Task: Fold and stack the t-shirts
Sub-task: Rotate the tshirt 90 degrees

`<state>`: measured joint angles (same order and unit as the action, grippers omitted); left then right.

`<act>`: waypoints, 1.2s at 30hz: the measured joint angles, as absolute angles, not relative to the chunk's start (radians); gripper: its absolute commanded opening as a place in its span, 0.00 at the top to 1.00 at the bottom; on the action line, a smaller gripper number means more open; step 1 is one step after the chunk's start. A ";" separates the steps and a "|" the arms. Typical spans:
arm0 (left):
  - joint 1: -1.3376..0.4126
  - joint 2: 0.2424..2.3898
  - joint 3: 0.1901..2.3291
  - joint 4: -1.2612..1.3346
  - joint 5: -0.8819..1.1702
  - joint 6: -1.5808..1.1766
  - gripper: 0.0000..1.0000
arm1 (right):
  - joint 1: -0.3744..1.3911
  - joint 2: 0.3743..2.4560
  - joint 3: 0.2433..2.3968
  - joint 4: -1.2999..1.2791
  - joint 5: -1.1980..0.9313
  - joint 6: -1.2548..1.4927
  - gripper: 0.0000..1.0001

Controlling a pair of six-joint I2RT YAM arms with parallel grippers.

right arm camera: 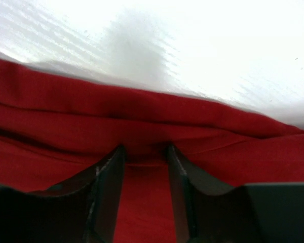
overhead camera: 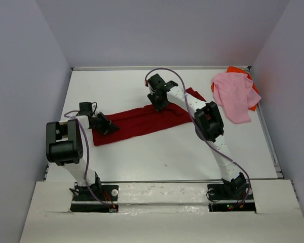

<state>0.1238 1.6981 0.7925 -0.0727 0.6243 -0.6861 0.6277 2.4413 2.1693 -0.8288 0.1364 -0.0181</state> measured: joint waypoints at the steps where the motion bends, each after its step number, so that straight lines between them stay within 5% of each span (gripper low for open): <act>1: 0.126 1.695 0.794 -0.078 0.622 -0.684 1.00 | 0.628 2.446 2.177 -0.827 0.131 -0.017 0.50; 3: 0.131 1.690 0.795 -0.089 0.618 -0.678 1.00 | 0.628 2.447 2.179 -0.825 0.122 -0.016 0.49; 7: 0.138 1.684 0.796 -0.106 0.612 -0.670 1.00 | 0.621 2.447 2.178 -0.821 0.098 0.008 0.81; 8: 0.138 1.684 0.796 -0.107 0.612 -0.669 1.00 | 0.621 2.448 2.178 -0.819 0.093 0.012 0.97; 9: 0.140 1.684 0.796 -0.109 0.612 -0.669 1.00 | 0.619 2.449 2.178 -0.813 0.085 0.020 1.00; 36: 0.140 1.679 0.796 -0.120 0.610 -0.662 1.00 | 0.561 2.479 2.327 -0.871 0.045 0.056 1.00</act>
